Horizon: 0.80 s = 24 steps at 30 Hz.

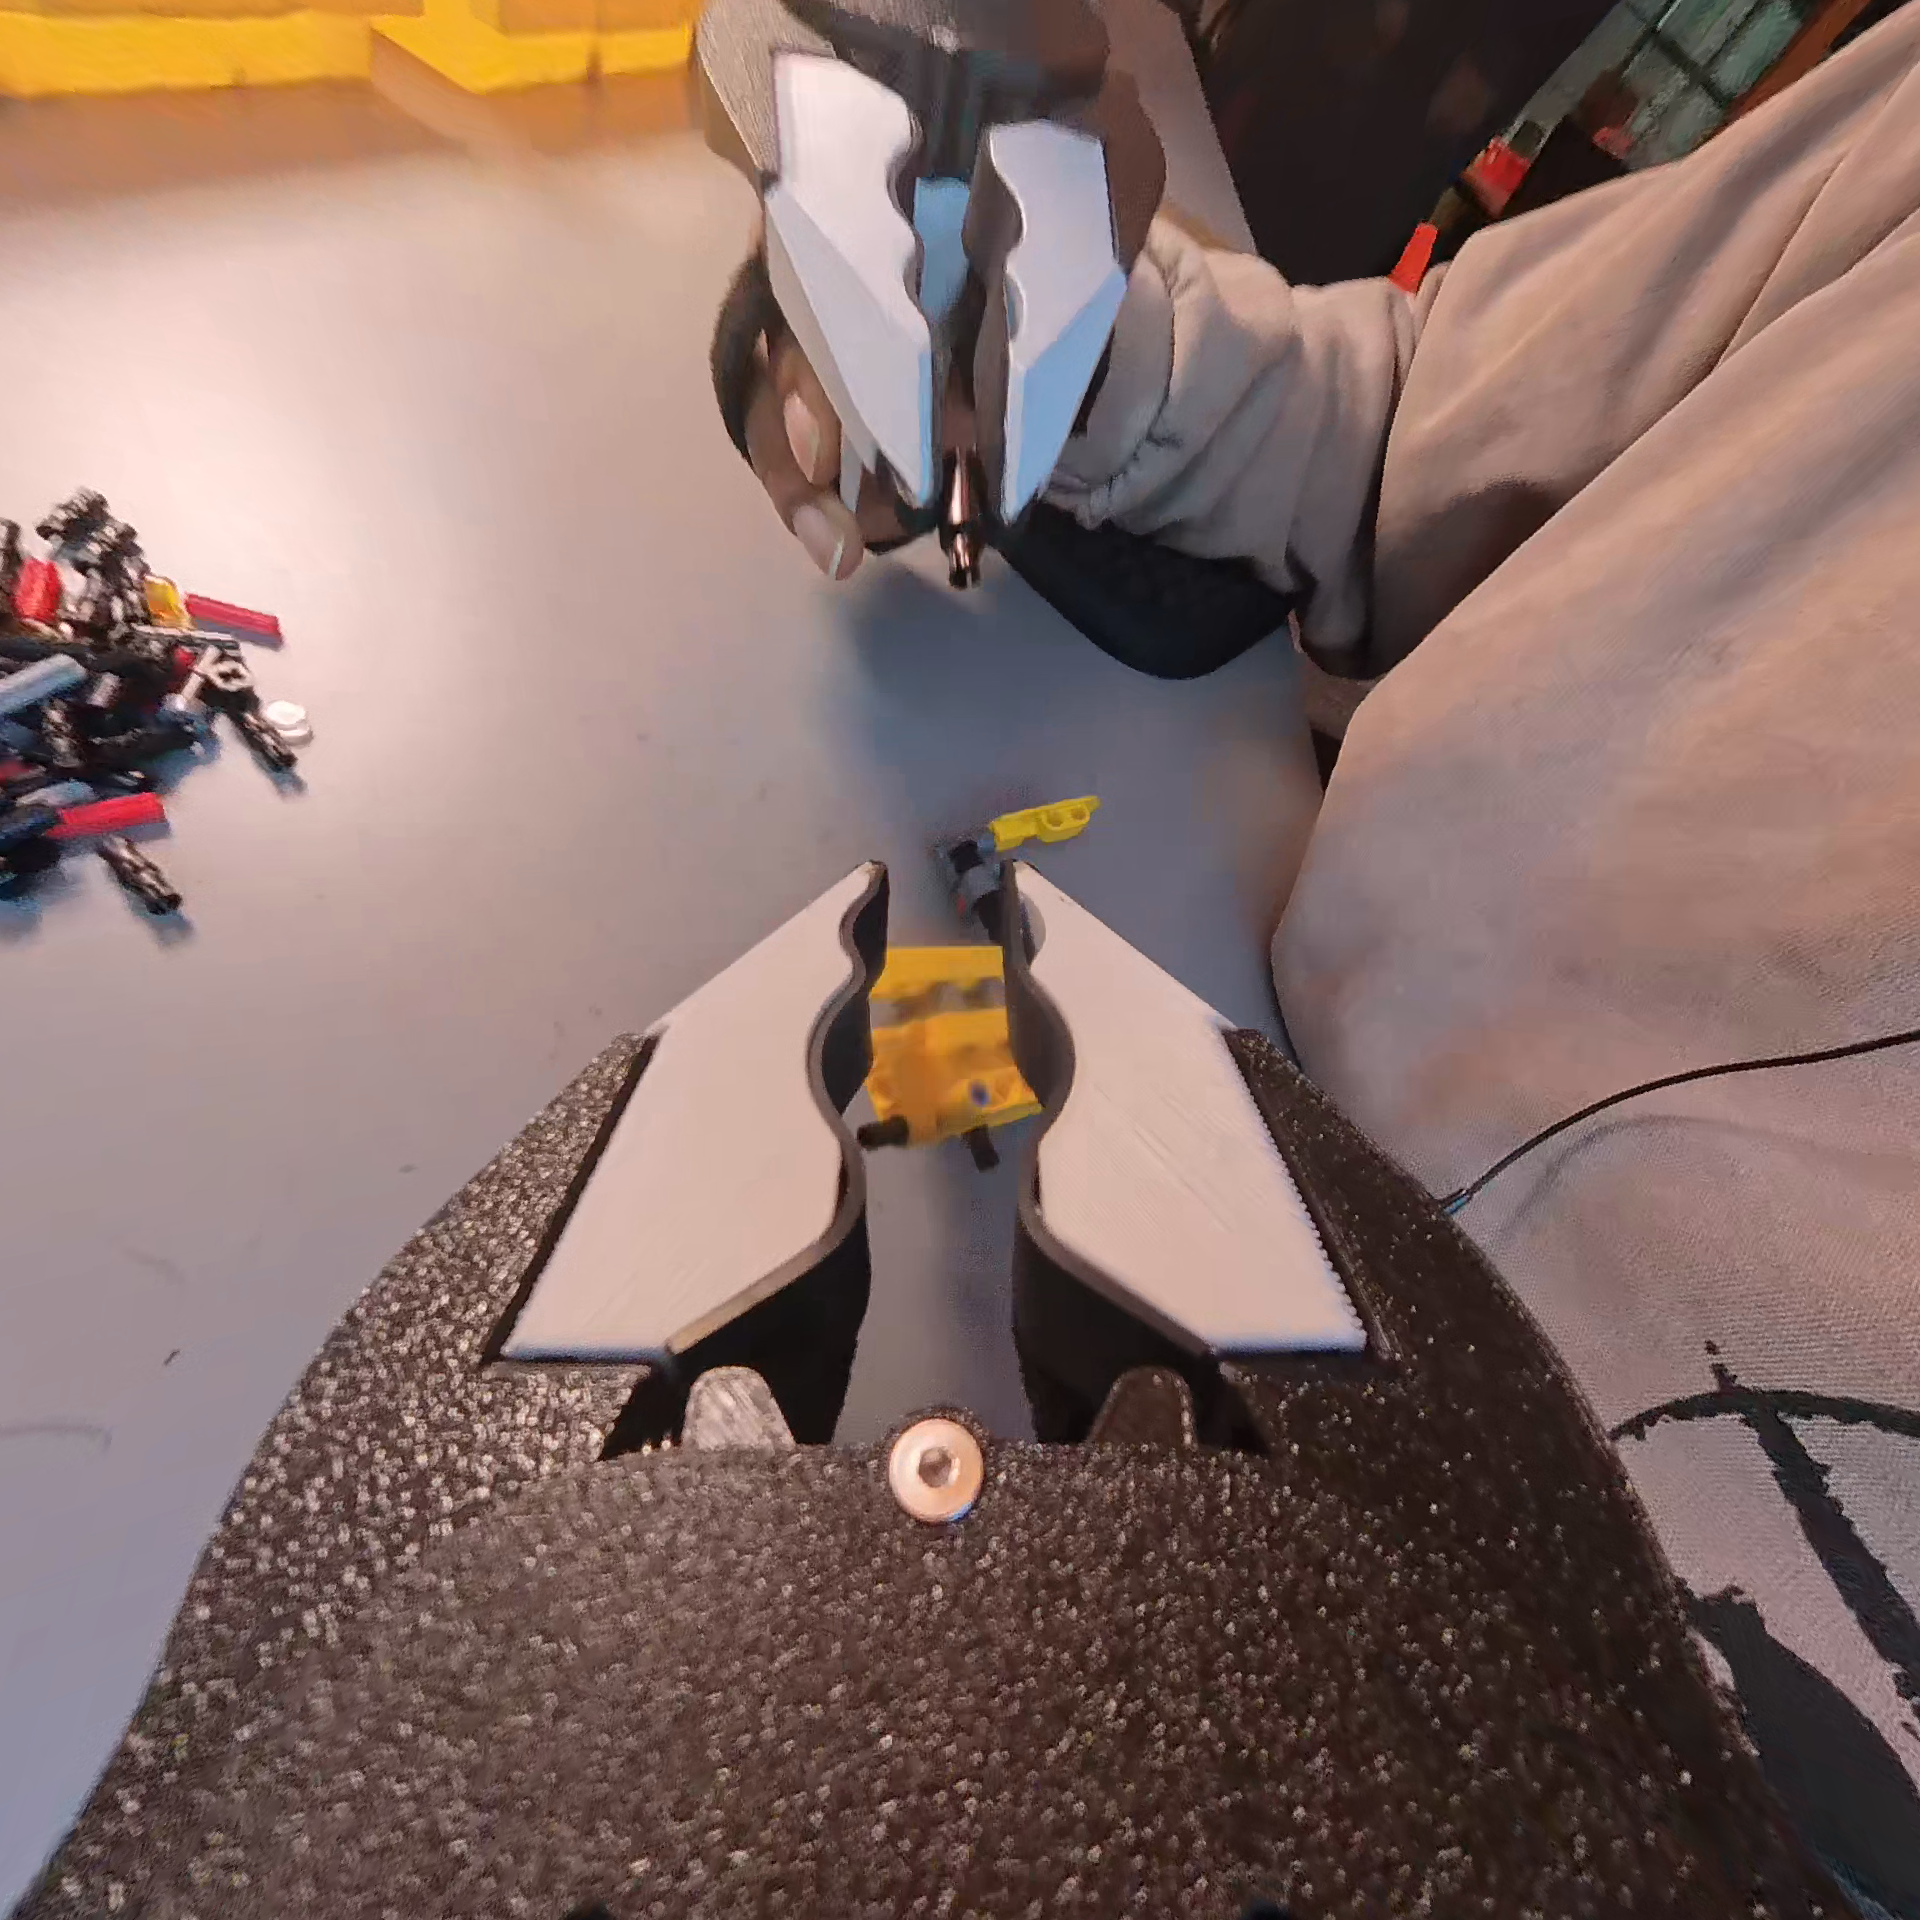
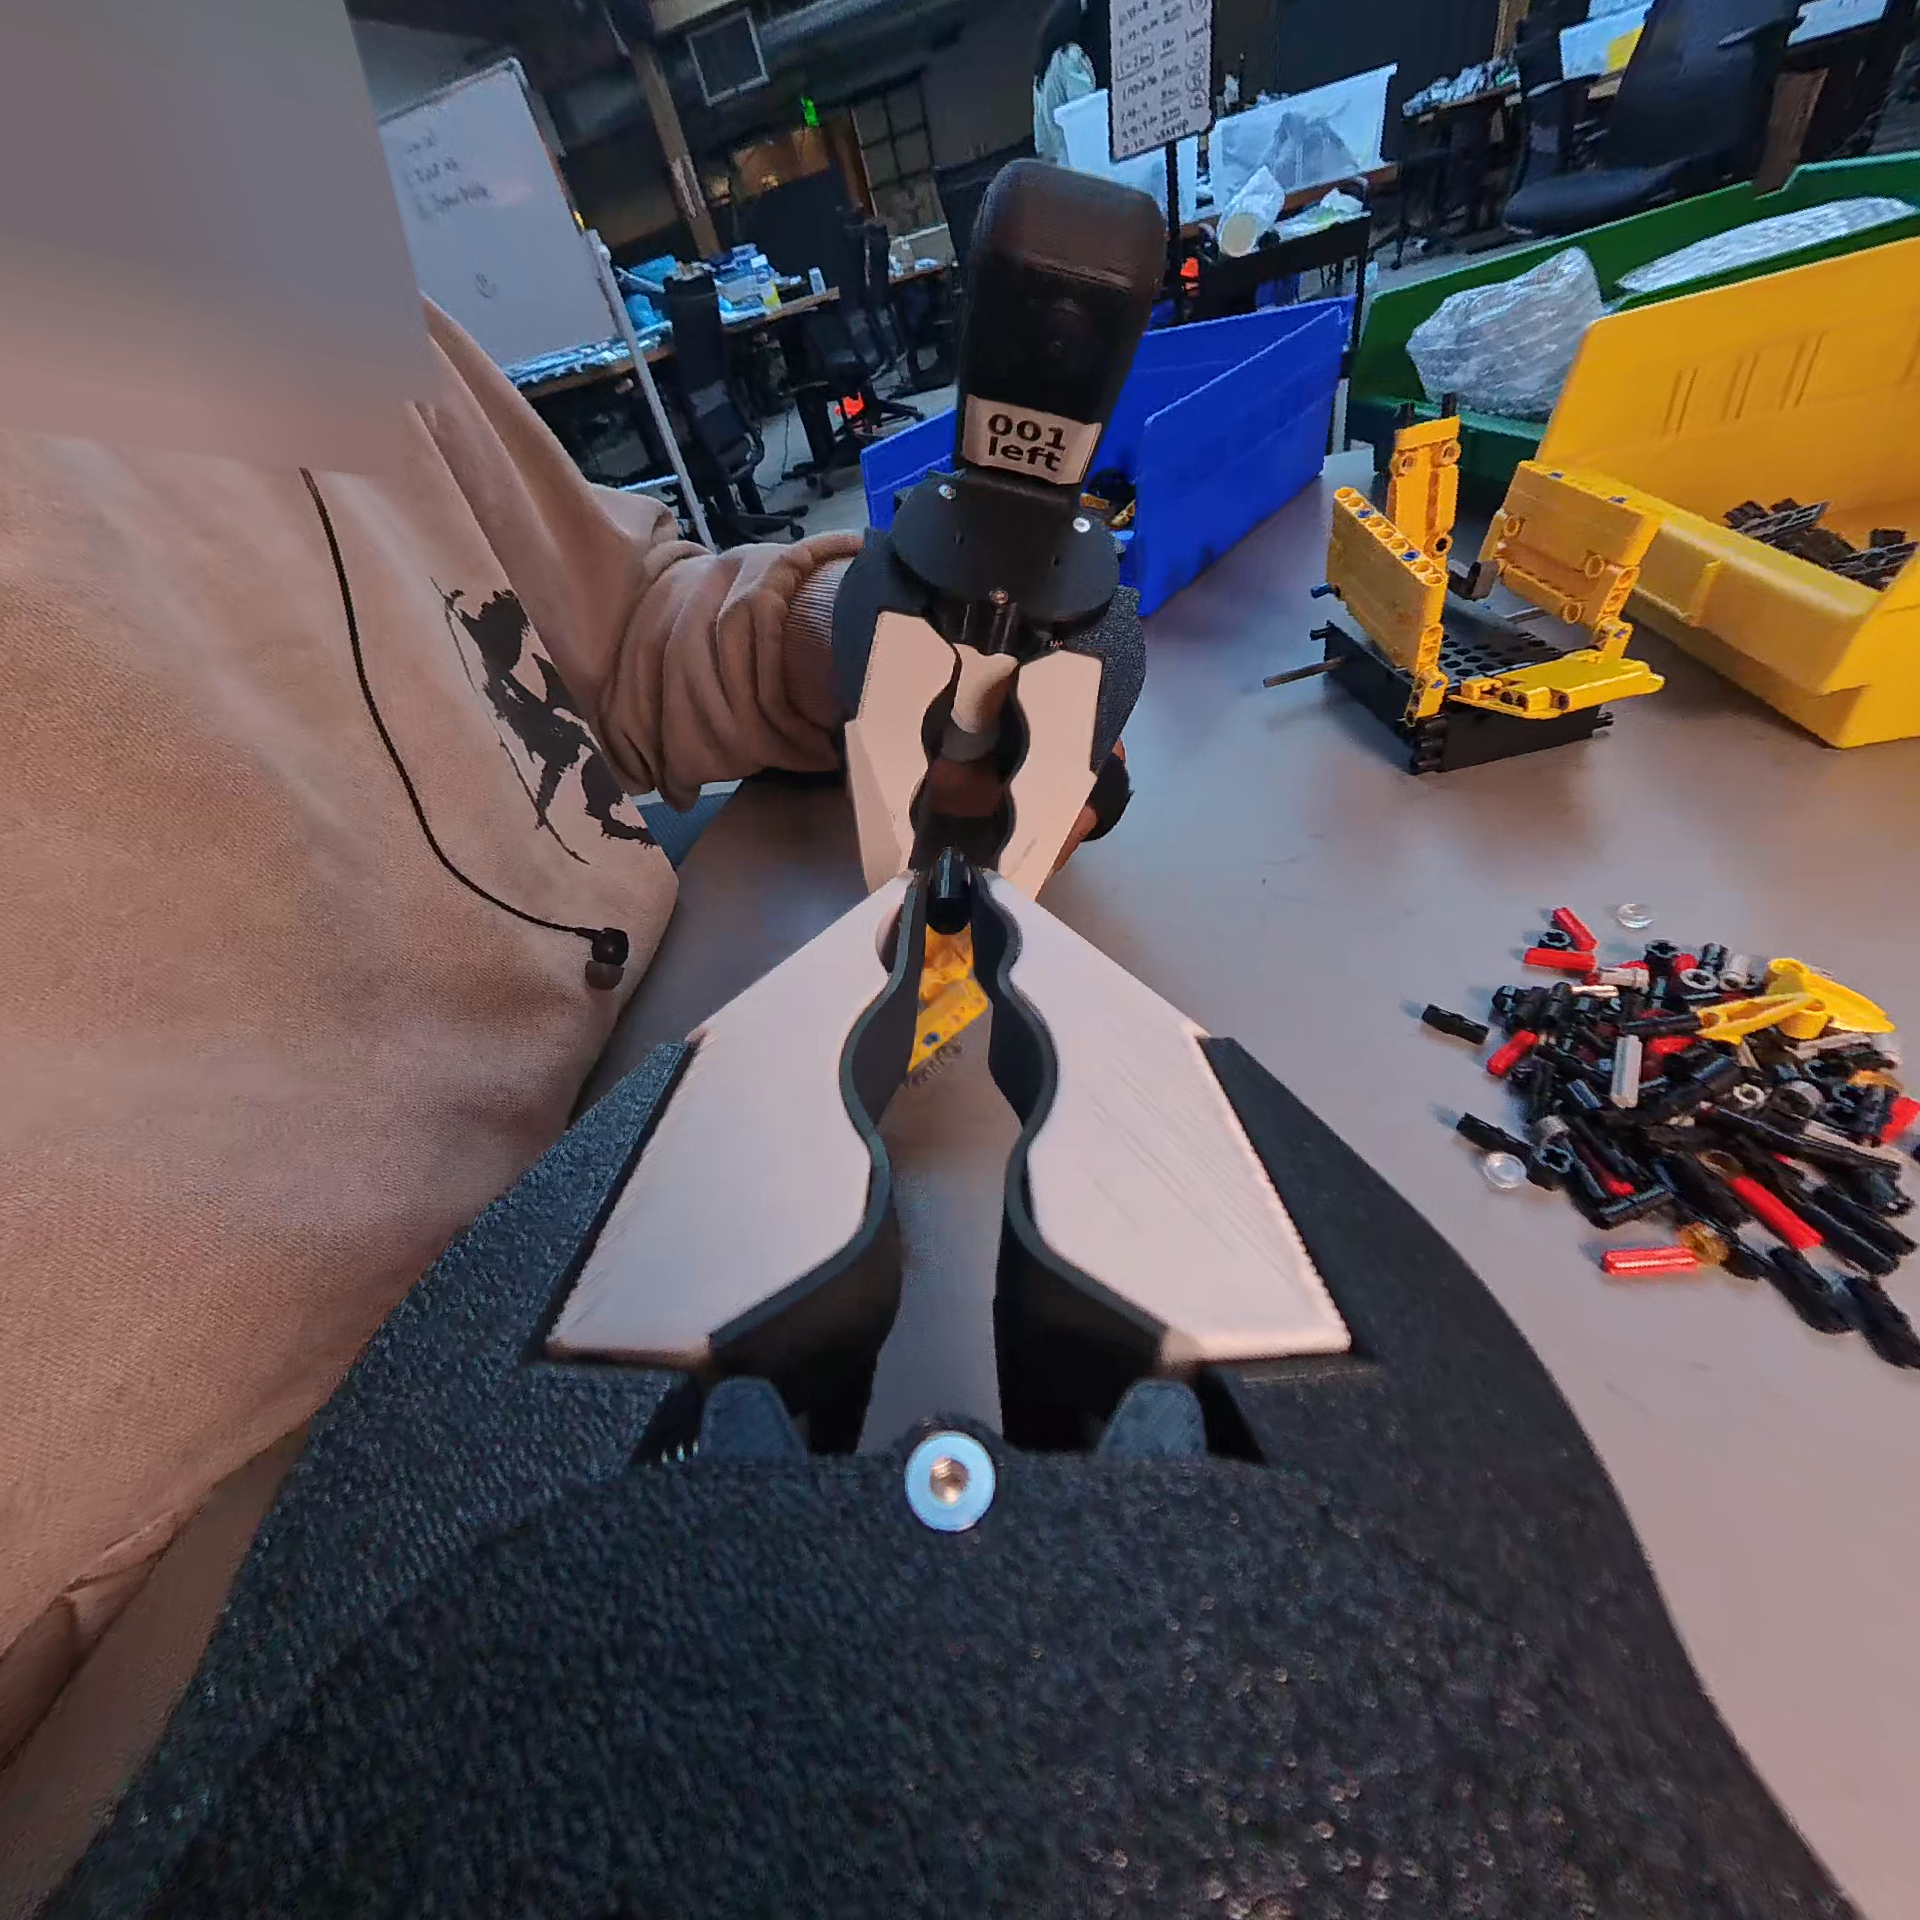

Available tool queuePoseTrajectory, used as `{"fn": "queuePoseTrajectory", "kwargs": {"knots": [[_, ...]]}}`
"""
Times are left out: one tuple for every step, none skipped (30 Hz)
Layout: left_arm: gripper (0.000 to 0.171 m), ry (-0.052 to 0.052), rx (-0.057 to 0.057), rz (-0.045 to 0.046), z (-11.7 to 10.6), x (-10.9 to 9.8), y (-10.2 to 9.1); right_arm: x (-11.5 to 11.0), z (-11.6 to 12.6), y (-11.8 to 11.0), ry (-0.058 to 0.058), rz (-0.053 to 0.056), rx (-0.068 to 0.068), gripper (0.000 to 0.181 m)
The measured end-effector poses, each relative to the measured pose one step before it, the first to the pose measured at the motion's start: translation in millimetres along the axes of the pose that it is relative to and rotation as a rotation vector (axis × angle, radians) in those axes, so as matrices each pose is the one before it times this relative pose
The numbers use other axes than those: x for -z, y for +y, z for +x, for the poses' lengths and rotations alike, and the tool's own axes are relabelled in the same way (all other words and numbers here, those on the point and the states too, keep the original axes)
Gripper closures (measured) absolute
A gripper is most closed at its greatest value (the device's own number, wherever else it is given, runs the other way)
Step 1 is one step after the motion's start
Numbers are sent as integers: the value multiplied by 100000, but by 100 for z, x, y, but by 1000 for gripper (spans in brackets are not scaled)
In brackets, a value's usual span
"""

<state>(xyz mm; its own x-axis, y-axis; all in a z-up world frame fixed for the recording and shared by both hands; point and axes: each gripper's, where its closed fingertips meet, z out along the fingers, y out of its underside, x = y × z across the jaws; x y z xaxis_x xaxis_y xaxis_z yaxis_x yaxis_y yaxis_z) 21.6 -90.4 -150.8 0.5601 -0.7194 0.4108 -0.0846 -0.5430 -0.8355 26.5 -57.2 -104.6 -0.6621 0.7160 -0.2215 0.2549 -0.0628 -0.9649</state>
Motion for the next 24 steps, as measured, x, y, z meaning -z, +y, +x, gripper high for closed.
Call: {"fn": "queuePoseTrajectory", "kwargs": {"knots": [[151, -127, -471, 3033, 17, 250, -530, -149, -143, -47, 587, -84, 2470, 174], [150, 143, -994, 3045, 113, 225, -544, -156, -187, -138, 356, 392, 2452, 174], [150, 155, -1499, 3198, 177, 205, -597, -158, -219, -192, 184, 568, 2257, 174], [151, 718, -1734, 3159, 298, 146, -600, -163, -233, -277, 140, 1072, 2122, 174], [152, 1236, -1382, 2871, 388, 94, -562, -170, -192, -219, 396, 723, 2137, 174], [153, 1054, -1155, 2786, 349, 48, -530, -195, -151, -120, 542, -50, 2118, 174], [154, 753, -1106, 2391, 307, 7, -455, -209, -185, -7, 196, -695, 1870, 174], [156, 630, -1031, 1361, 252, -36, -298, -215, -149, 33, 260, -854, 1614, 174], [157, -169, -1283, 875, 137, -53, -204, -222, -131, 21, 407, -594, 1531, 174], [158, -132, -1308, 279, 116, -49, -105, -210, -157, 39, -33, -706, 1135, 174], [160, 494, -844, -492, 176, -64, 34, -193, -147, 58, -95, -711, 860, 174], [162, -214, -673, -309, 54, -52, 21, -169, -86, 62, 224, -665, 1076, 174], [164, -381, -1016, 336, 60, -16, -52, -160, -150, 77, -239, -720, 973, 174], [167, -377, -819, -584, 36, -9, 76, -147, -180, 76, -530, -719, 711, 174], [167, -623, -696, -899, -54, 10, 130, -67, -15, -30, 489, 50, 662, 174], [167, -416, -738, -663, 8, 3, 87, -37, 2, 59, 303, -368, 573, 174], [168, -241, -1402, -291, 98, 2, 27, -21, -76, -32, -333, 297, 187, 174], [168, -255, -1795, -418, 134, 7, 5, -5, -99, -170, -404, 1155, -42, 174], [165, -208, -1677, -535, 119, -3, 26, -26, -54, -146, -179, 860, -29, 174], [163, -79, -1084, -548, 107, -13, 37, -20, -39, -74, 28, 217, 592, 174], [162, 171, -506, -131, 98, -3, 8, -18, -45, -33, 73, -32, 816, 174], [164, -160, -60, 408, 15, 11, -72, -33, -75, -44, -272, 210, 184, 174], [166, -199, -166, 510, -17, 16, -88, -47, -94, -6, -498, 140, -225, 174], [166, 138, -112, -581, 15, -5, 83, -28, -10, 8, -25, 218, 24, 174]]}}
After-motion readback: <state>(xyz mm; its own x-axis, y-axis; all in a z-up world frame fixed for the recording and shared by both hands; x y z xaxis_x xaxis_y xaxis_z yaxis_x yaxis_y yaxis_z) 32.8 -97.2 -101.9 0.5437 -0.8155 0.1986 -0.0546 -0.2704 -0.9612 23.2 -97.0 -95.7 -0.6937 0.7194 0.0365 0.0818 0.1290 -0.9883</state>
